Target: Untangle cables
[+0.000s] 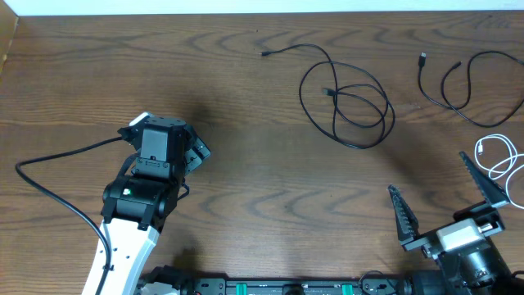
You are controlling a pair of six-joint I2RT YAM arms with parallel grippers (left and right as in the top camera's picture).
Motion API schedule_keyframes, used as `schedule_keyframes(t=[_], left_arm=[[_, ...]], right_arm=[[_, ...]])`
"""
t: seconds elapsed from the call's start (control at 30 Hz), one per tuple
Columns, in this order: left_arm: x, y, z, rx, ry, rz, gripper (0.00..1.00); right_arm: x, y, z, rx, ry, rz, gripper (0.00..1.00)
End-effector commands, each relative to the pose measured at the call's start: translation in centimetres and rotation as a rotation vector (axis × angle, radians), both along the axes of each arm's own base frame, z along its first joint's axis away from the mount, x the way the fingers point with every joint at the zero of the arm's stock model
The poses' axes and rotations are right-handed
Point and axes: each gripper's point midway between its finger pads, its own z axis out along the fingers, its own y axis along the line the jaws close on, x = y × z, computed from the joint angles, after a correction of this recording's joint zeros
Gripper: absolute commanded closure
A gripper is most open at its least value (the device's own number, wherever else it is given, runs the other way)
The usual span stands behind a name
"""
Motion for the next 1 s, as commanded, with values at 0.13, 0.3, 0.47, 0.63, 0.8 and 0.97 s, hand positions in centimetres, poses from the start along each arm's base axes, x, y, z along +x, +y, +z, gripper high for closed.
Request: schedule_keyframes(t=[0.13,0.3,0.47,0.63,0.8,0.97], left_arm=[[0.2,0.2,0.4,0.001,-0.007,0.012,0.06],[0.2,0.2,0.4,0.001,-0.007,0.012,0.06],[0.2,0.2,0.4,0.001,-0.007,0.012,0.06],[0.2,0.2,0.4,0.001,-0.007,0.012,0.06],[0.2,0.2,0.4,0.001,-0.007,0.012,0.06],[0.2,0.2,0.4,0.001,-0.007,0.012,0.06]], right_arm=[[0.4,0.0,-1.4,0.013,0.066,0.001,0.01],[1.3,-1.7,-2.2,0.114,0.118,-0.095,0.01],[2.3,-4.6,-4.0,0.36,0.174,-0.23,0.01],[3.8,-5.5,-7.1,0.46,0.156,-0.261,0.01],[5.2,-5.5,-10.4,0.462,0.149,-0.261,0.01],[6.5,-5.8,-13.7,0.458,0.191,-0.291,0.01]])
